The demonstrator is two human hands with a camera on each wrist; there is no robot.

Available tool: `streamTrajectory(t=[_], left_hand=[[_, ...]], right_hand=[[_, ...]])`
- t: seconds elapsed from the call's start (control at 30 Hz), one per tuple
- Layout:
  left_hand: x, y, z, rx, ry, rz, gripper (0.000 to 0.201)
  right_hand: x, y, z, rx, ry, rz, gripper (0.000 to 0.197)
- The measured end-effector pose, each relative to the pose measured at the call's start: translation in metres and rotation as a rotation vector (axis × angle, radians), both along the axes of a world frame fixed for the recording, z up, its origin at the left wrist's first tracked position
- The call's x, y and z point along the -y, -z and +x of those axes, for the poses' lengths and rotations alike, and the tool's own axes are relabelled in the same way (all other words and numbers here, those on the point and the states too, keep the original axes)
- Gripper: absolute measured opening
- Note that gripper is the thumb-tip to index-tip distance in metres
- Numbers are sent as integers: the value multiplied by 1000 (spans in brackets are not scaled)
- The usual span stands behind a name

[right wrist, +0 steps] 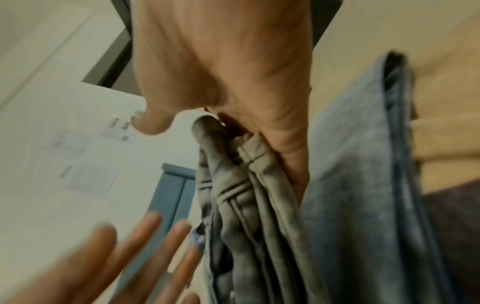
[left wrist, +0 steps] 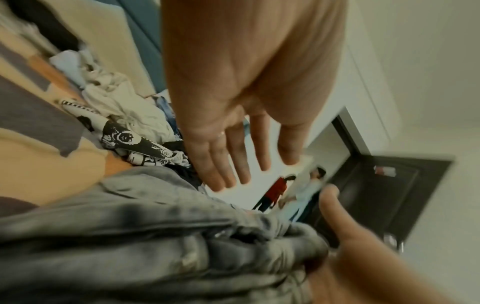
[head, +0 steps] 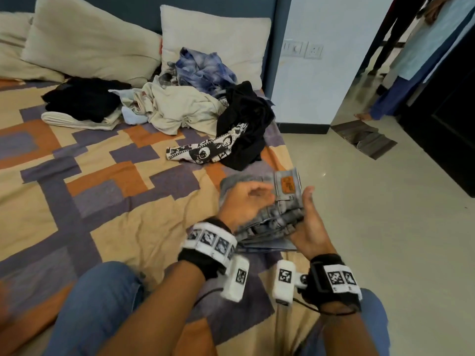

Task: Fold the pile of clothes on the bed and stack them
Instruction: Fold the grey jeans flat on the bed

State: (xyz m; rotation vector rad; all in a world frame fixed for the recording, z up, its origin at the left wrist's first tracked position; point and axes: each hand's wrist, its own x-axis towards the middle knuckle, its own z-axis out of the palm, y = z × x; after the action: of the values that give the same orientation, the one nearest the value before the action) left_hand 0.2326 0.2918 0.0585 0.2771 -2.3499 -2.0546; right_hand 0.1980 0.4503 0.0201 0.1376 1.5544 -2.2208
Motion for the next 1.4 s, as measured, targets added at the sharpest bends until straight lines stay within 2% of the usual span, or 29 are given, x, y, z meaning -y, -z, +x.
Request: streamTrajectory(t=[0.1,0.13,0.2,0.27,0.3,0.37,0.47,0.53,0.57,0.63,0.67,0.7,0.73,0.77,0.8,0.87,0.93,1.03,1.13,1.23,1.27,1.33,1.37,1.4], left_hand=[[-7,42,10,-121,-93,-427,27],[-6,58,14,-139,-48,-515,36],[-3,86,22,-91,169,-725,69],[-3,108,30,-38,337,-945,97],[-4,116,34,-35,368,-1033,104],[-10,122,41,-33,381,-1181,108],[-18,126,39,7,412,-1226,98],[-13,126,33,19,466,-1145,98],[-8,120,30,44,506,-1031,98],[4,107,25,60,445,-612,80],[10,100,23,45,299,-375,59],[18,96,20,22,67,-202,38],[26,94,16,13,-177,-121,24],[37,97,11,42,-360,-141,20],[46,101,4,120,-456,-189,25],[56,108,-7,315,-439,-180,47],[58,111,-21,417,-328,-148,63],[59,100,-42,426,-314,-50,56],[61,86,-65,485,-369,57,65],[57,75,-74,553,-435,15,70],[57,74,-76,567,-446,35,71],[59,72,-77,599,-417,145,70],[62,74,-76,600,-421,207,76],[66,77,-75,595,-440,252,69]], right_hand=[[-19,17,-10,121,144,145,47],[-22,19,-13,119,167,195,36],[-22,19,-19,37,166,255,25],[-24,19,-23,-68,147,302,27],[-26,18,-23,-106,153,327,29],[-36,25,-23,-85,214,360,38],[-48,46,-19,46,338,389,48],[-49,53,-15,17,414,498,43],[-48,53,-13,-21,423,567,42],[-47,51,-10,-58,395,661,53],[-46,51,-8,-51,366,696,65],[-44,50,-7,-32,334,732,78],[-42,52,-5,-3,297,761,89],[-39,54,-1,30,266,788,98],[-36,57,2,60,248,814,105],[-33,65,10,114,288,787,111],[-32,66,12,180,398,624,101],[-35,62,15,265,475,467,81],[-35,65,13,333,519,376,86],[-36,54,11,379,432,261,43],[-34,50,9,399,414,211,35],[-32,45,4,424,440,121,31],[-32,45,1,431,462,97,29],[-29,43,-2,435,471,83,22]])
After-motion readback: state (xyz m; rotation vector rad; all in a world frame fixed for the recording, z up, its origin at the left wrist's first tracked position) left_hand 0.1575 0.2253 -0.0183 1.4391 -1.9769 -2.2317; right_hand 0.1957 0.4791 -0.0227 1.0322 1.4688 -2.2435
